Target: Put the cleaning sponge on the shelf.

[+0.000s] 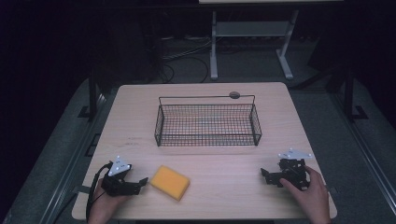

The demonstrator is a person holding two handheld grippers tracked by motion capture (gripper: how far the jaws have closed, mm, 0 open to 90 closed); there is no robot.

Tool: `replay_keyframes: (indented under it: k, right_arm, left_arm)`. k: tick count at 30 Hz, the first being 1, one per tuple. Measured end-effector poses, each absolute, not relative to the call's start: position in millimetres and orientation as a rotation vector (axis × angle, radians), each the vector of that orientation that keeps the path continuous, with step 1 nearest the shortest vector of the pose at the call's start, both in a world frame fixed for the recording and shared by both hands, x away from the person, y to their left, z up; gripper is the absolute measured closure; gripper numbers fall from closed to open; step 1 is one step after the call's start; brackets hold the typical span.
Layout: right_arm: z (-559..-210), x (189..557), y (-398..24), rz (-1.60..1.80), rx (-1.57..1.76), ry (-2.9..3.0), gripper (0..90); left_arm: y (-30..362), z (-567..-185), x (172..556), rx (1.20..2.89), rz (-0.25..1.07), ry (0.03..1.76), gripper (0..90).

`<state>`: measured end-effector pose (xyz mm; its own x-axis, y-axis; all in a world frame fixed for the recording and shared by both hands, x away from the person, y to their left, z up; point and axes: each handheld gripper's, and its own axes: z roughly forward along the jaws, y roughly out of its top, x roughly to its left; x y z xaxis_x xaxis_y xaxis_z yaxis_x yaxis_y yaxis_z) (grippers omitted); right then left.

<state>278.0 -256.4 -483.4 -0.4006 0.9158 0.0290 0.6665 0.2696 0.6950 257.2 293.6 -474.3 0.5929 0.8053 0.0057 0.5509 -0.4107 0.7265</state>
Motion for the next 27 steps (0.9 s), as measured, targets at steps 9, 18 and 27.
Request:
replay_keyframes:
  k: [9,18,27]
  right_arm:
    - [-483.4,278.0,-256.5,0.900,1.434,2.167,0.0]
    - [-483.4,278.0,-256.4,0.900,1.435,2.168,0.0]
    - [-483.4,278.0,-256.5,0.900,1.435,2.167,0.0]
  left_arm:
    - [297.4,-466.6,252.0,2.141,0.444,1.079,25.4]
    - [297.2,-446.9,241.5,2.174,0.365,1.044,67.2]
    - [287.2,-439.4,230.4,2.199,0.266,1.041,89.5]
